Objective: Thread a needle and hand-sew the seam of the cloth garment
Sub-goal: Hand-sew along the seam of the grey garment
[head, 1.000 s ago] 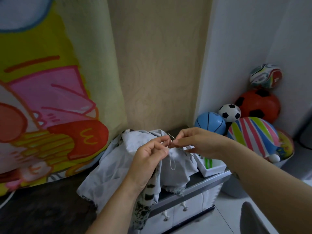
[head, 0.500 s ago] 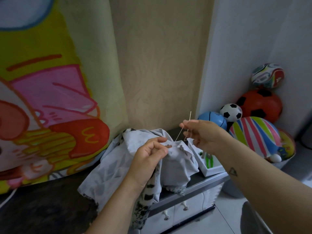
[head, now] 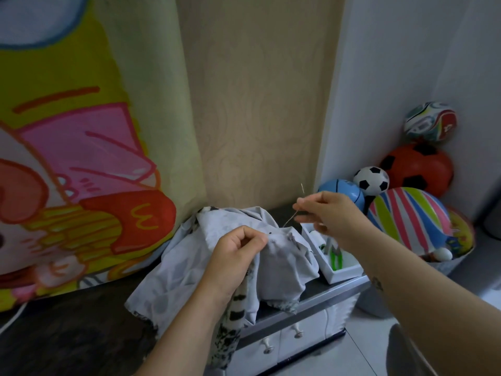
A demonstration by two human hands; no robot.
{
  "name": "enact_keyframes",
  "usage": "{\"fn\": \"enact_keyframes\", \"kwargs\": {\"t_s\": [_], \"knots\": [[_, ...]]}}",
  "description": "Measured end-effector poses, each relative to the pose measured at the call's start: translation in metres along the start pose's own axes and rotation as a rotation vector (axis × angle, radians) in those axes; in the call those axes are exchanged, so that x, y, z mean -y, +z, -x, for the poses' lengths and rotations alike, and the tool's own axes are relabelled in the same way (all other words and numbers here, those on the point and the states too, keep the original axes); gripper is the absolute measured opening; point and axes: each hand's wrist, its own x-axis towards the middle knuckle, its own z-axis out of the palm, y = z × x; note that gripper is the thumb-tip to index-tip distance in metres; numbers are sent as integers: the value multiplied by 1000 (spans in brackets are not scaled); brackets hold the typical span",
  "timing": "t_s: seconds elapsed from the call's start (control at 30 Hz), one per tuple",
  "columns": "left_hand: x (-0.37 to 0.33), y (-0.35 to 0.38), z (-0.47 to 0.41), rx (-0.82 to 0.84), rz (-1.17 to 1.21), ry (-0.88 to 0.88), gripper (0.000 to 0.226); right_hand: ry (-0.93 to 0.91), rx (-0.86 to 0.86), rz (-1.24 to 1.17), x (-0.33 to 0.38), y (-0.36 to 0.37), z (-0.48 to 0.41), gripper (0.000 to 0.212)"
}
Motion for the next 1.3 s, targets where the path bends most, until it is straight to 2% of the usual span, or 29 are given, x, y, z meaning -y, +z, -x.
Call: {"fn": "enact_keyframes", "kwargs": {"t_s": [0.1,0.2,0.27,0.33,0.73,1.3], "knots": [[2,-6,1,7,-31,-25,26,-182,69,289,7,-10,1,10],[2,-11,1,38,-83,-39,16,-365,271,621,11,-8,3,5],[2,-12,0,44,-83,-46,12,-449,340,827,8,-3,1,10],[3,-12,0,40,-67,-56,11,-490,368,914,4,1,0,12],[3,-10,1,-12,-16,-113,11,-518,374,1143,3,10,-1,18],[-1,-12,0,11,130,-226,12,-540,423,1158,12,14,5,19]]}}
